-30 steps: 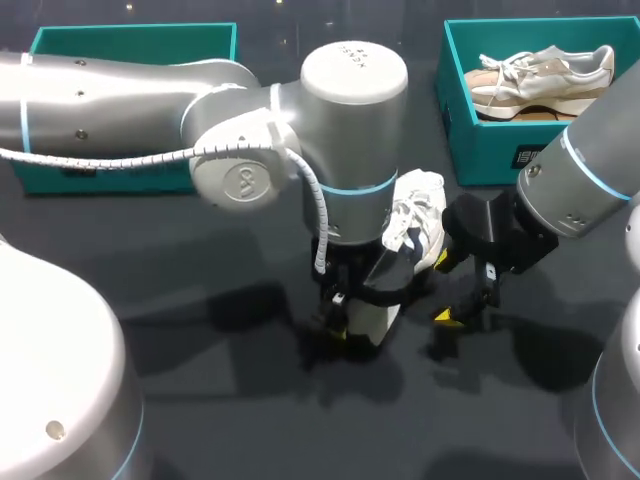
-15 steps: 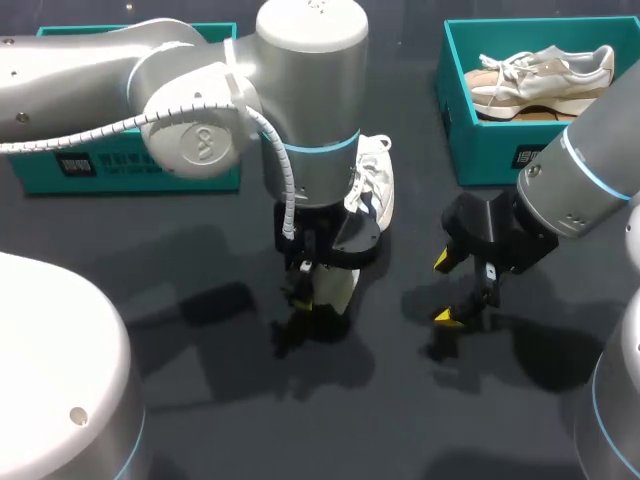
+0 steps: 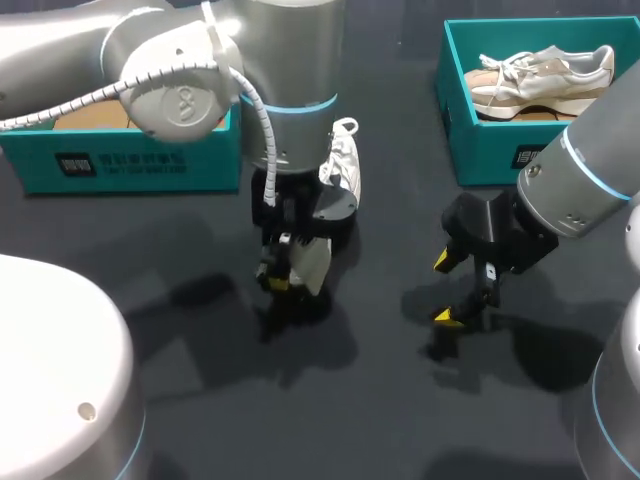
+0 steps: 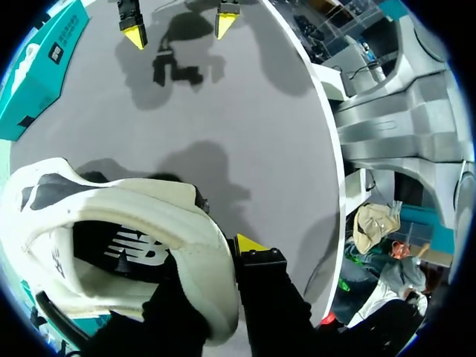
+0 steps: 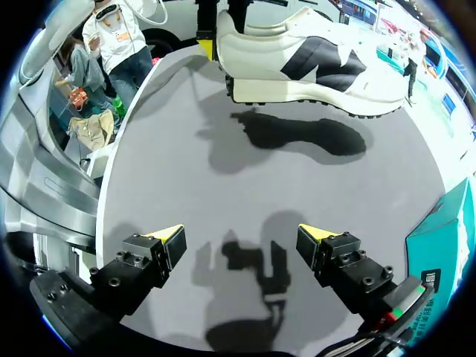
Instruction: Take the shoe out of the shoebox, open the shoe tongue, remove and reinsert the insole, then place the shoe into the shoebox
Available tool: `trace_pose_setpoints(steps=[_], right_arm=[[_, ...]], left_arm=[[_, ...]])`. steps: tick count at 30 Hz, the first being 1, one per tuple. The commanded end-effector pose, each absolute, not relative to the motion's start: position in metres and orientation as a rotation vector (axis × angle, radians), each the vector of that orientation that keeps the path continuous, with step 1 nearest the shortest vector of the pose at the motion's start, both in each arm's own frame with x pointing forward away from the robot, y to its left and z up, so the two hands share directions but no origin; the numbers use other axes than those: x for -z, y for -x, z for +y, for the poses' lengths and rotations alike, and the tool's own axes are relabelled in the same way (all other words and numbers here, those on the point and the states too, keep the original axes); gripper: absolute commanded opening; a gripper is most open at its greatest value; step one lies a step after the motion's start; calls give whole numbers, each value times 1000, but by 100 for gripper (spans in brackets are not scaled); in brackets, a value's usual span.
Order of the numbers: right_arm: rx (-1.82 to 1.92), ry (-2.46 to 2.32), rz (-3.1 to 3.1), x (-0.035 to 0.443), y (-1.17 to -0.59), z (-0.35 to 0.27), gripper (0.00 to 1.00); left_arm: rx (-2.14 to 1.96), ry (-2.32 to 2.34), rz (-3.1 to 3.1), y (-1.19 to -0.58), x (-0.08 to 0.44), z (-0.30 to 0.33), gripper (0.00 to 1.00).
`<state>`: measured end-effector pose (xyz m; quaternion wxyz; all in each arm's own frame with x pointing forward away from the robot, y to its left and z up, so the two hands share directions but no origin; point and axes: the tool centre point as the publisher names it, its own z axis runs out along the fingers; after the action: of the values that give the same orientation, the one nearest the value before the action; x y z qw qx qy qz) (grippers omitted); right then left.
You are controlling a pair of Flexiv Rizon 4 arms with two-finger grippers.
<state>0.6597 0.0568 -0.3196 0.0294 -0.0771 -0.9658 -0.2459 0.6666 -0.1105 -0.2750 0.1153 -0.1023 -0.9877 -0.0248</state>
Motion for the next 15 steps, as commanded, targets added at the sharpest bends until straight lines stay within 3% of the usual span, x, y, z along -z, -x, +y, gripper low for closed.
trace_pose_setpoints(steps=[1, 15], right_arm=[[755, 240, -2981, 320, -659, 57, 100], [755, 240, -2981, 320, -659, 57, 100]], left_arm=[[74, 256, -2881, -683, 254, -100, 0], [35, 210, -2917, -709, 203, -87, 0]])
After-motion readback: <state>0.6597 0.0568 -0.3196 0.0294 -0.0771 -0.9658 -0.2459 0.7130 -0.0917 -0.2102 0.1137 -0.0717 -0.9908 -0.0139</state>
